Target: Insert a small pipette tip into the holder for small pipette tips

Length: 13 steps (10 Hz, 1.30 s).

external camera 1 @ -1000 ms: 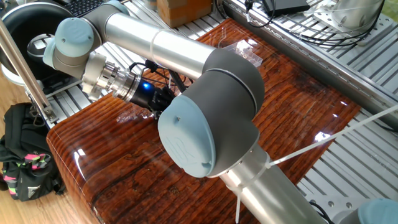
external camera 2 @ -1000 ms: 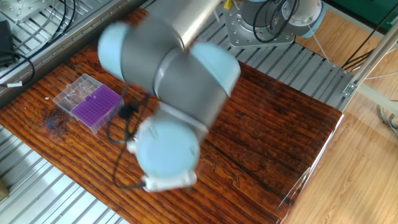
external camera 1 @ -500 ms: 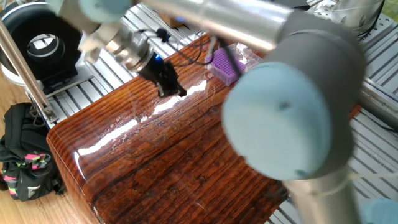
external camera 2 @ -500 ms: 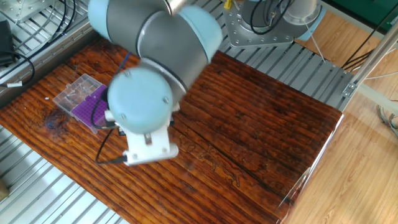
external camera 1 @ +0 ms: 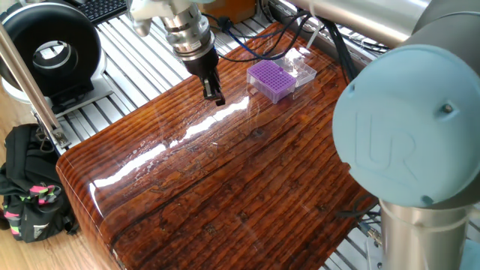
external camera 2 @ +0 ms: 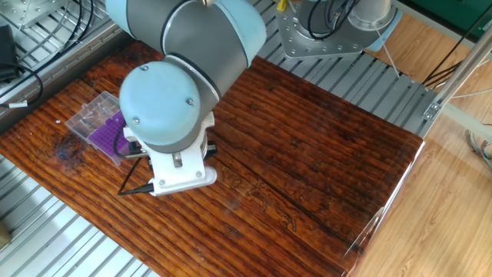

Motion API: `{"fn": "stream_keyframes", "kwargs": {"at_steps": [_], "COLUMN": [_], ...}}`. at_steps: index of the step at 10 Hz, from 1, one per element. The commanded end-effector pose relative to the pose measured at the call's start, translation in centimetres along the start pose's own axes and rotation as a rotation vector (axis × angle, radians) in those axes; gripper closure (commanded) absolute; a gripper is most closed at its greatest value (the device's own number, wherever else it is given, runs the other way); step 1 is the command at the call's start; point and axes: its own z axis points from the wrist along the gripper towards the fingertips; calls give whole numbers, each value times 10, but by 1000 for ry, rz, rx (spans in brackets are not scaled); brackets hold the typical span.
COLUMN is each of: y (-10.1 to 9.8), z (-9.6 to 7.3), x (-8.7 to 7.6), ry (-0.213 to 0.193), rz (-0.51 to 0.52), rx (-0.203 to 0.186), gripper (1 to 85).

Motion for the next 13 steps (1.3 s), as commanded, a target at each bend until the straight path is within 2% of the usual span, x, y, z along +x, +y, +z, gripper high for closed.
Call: {"fn": "stream_keyframes", "kwargs": {"at_steps": [1, 2, 3, 4, 6, 8, 10, 13], "y": [15, 8, 7, 8, 3, -9, -30, -73], "z": [-3, -5, -10, -12, -10, -19, -23, -8], "x": [-20, -44, -65, -73, -67, -53, -31, -4], "ry": [-76, -171, -250, -281, -262, -269, -302, -380], "rz": [64, 98, 118, 140, 142, 114, 79, 24], "rx": [-60, -39, -43, -52, -30, -32, -50, -37], "gripper": [847, 847, 847, 847, 847, 847, 847, 847]}}
